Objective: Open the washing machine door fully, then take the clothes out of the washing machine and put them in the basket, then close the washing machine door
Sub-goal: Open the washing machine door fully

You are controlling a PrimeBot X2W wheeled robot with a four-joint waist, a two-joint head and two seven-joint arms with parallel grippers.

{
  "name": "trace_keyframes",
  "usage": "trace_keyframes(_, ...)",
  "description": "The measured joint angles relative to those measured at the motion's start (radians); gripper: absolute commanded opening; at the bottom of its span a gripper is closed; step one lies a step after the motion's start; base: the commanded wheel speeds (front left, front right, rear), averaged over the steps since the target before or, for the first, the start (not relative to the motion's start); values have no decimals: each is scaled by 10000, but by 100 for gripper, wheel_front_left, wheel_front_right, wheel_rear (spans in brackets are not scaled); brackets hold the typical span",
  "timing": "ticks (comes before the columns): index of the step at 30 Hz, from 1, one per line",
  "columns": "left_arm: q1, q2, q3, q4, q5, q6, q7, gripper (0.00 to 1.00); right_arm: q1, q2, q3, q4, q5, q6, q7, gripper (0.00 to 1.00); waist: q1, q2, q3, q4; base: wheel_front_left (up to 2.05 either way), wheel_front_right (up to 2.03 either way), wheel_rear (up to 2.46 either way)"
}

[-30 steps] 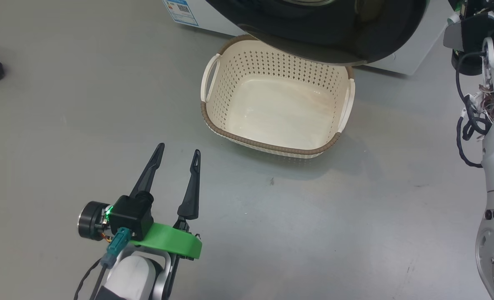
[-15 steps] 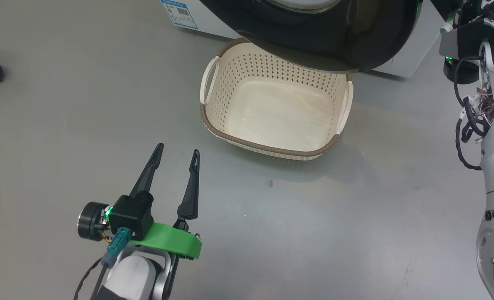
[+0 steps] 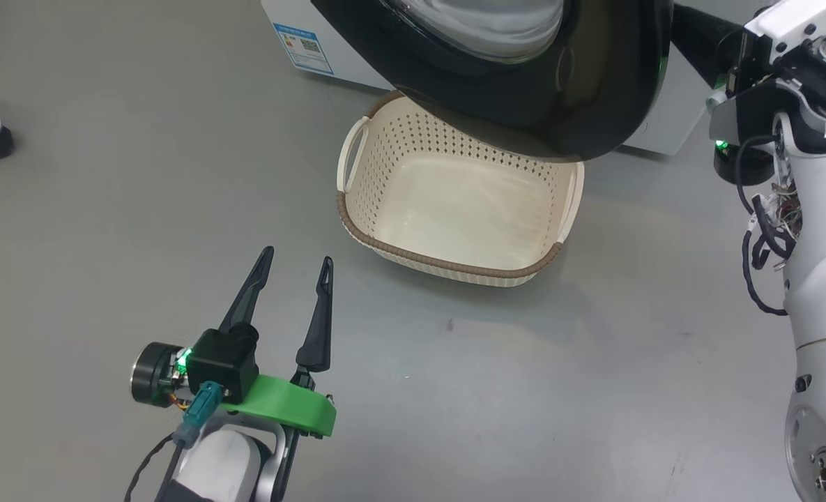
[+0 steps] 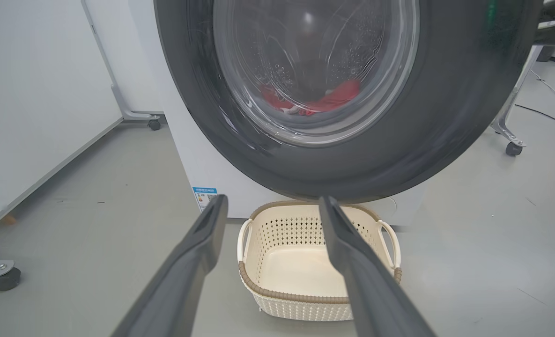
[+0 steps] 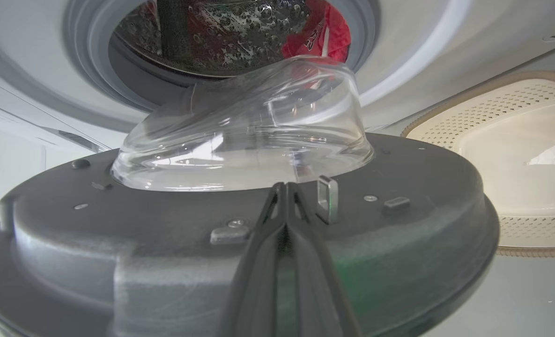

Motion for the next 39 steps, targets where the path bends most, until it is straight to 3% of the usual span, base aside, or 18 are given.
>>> trace_keyframes(14, 112, 2, 165, 228, 274, 0, 0, 100, 848, 360, 236, 464, 479, 253, 341, 0, 0, 0, -711, -135, 0, 0, 0)
trace_keyframes(31, 274, 4, 190, 192, 318, 0, 0, 100, 1073, 476, 972, 387, 1097, 253, 740, 0, 0, 0, -1016, -388, 0, 0, 0)
trace_keyframes(39, 280, 4, 178, 178, 318, 0, 0, 100, 1304, 472, 1818, 144, 2167, 249, 988, 0, 0, 0, -1076, -314, 0, 0, 0)
